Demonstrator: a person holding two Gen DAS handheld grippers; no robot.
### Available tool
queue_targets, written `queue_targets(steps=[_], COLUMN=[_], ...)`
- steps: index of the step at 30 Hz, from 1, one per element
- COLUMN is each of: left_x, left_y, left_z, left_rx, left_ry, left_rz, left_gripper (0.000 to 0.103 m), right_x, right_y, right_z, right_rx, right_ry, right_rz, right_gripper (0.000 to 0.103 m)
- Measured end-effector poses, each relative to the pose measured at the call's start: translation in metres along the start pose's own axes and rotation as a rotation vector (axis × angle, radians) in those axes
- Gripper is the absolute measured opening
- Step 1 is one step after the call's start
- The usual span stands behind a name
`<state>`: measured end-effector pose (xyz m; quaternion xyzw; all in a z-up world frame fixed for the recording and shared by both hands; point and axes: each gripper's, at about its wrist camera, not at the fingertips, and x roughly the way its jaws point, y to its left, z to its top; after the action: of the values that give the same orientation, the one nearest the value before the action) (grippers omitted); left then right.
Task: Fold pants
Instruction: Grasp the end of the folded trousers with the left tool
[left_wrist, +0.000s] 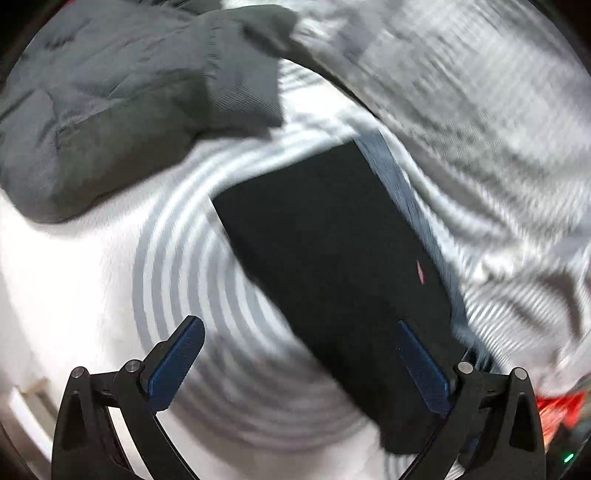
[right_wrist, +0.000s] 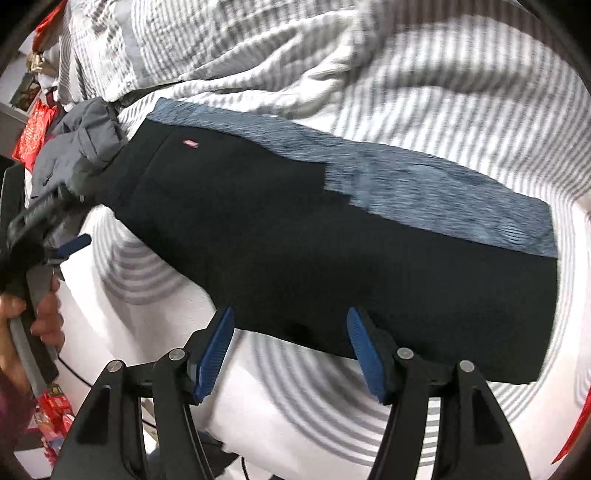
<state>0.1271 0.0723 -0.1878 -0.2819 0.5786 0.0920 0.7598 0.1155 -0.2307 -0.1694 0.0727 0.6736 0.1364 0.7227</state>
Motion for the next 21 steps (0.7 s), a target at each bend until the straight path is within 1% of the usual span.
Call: queue_targets(steps=[2,3,5,9,13,14,15,17,18,19,20,21], left_x=[0.008,0.01,0.021,0.029,0.033,0.035,0.038,0.041,0.041,0.041,0.041,0.039], left_y=[0.013,0.016,0.022,0.02,0.013,0.01,0.005,-0.001,-0.003,-0.004,-0.005,-0.002], left_z=[0.014,0.017,0.024,0.024,0.03,0.03,0.03,0.03,0.031,0.032,0.033,0.034], left_rx=[-0.027,-0.034,-0.045,-0.015,0.01,0.018,0.031,0.052,0.06,0.068,0.078,0.079], left_ry=[0.003,0.006,0.036,0.041,0.057,0.068,0.077,0.067,0.057,0.048,0.041,0.038], left_rz=[-0.034,-0.047,-0.088,-0.118,-0.176,-0.193,-0.184,-0.163,-0.148,-0.126,-0.106,-0.109], left_gripper=[0.102,0.097,0.093,0.093,0.092,0.084,0.084,0.083,0.073,0.065,0.048,0.04], right_x=[0.006,0.01,0.014,0.016,0.018,0.018,0.017,0.017,0.017,0.016,0.015,0.013], right_y=[0.011,0.017,0.028,0.042,0.047,0.047,0.047,0.047,0.047,0.047,0.048,0.048], right_z=[0.006,0.01,0.015,0.024,0.034,0.037,0.04,0.048,0.051,0.055,0.062,0.067], right_rx=[0.008,0.009,0.001,-0.019,-0.022,-0.02,-0.014,-0.001,0.001,0.003,0.005,0.005], right_ry=[0.006,0.011,0.016,0.021,0.027,0.026,0.021,0.018,0.018,0.015,0.008,0.003], right_rz=[0.019,0.026,0.027,0.039,0.051,0.055,0.063,0.077,0.079,0.081,0.085,0.09], right_gripper=[0.068,0.068,0.068,0.068,0.068,0.068,0.068,0.068,0.068,0.068,0.068,0.068])
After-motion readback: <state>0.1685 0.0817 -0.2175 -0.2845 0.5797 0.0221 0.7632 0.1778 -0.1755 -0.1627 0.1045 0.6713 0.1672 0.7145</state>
